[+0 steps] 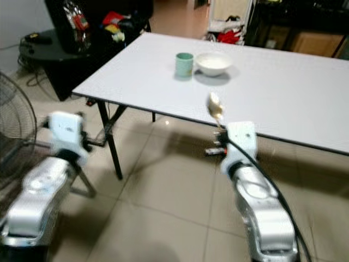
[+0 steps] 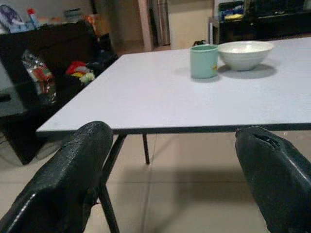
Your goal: Setting the table
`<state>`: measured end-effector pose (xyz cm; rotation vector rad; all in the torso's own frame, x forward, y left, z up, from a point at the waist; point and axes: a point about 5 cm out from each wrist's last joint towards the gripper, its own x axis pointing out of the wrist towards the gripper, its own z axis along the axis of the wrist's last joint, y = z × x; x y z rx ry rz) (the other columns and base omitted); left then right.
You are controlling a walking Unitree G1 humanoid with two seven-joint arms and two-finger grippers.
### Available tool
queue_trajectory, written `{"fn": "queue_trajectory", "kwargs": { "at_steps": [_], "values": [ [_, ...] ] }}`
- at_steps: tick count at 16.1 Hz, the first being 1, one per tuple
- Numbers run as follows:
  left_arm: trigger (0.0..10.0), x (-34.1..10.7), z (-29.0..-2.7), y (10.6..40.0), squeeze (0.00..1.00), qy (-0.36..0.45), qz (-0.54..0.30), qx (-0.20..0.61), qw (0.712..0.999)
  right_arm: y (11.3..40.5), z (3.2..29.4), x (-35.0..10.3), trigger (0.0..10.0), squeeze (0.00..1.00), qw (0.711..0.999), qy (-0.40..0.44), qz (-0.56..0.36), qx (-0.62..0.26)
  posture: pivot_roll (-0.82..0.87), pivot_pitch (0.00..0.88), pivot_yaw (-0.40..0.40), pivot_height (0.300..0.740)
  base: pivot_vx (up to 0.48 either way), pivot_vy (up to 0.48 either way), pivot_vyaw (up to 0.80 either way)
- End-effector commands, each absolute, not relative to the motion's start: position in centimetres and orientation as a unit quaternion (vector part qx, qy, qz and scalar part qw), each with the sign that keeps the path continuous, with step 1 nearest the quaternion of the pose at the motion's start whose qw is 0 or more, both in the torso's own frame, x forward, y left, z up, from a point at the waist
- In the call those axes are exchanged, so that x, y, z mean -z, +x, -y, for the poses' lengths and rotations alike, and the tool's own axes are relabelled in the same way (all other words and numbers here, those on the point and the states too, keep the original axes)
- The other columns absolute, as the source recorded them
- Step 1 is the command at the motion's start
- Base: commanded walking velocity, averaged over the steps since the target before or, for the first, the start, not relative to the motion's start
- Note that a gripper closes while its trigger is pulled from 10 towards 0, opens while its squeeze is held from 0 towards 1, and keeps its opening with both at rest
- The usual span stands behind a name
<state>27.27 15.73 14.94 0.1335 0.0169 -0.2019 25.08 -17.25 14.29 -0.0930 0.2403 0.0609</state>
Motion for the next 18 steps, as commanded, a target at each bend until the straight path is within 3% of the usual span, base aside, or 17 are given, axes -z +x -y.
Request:
{"fn": "queue_trajectory", "kwargs": {
  "at_steps": [1, 18],
  "values": [
    [10.0, -15.1, -16.7, 26.8, 0.00, 0.076, -0.011, 0.085, 0.993, 24.9, 16.5, -14.2, 10.0, 0.00, 0.990, -0.047, -0.121, -0.056, 0.06, 0.000, 0.009, 0.740, 0.304, 0.000, 0.00],
    [10.0, -15.0, -15.8, 27.4, 0.00, 0.068, -0.013, 0.104, 0.992, 24.9, 17.8, -14.3, 10.0, 0.00, 0.991, -0.054, -0.123, -0.028, 0.03, 0.000, 0.033, 0.740, 0.302, 0.000, 0.00]
  ]
}}
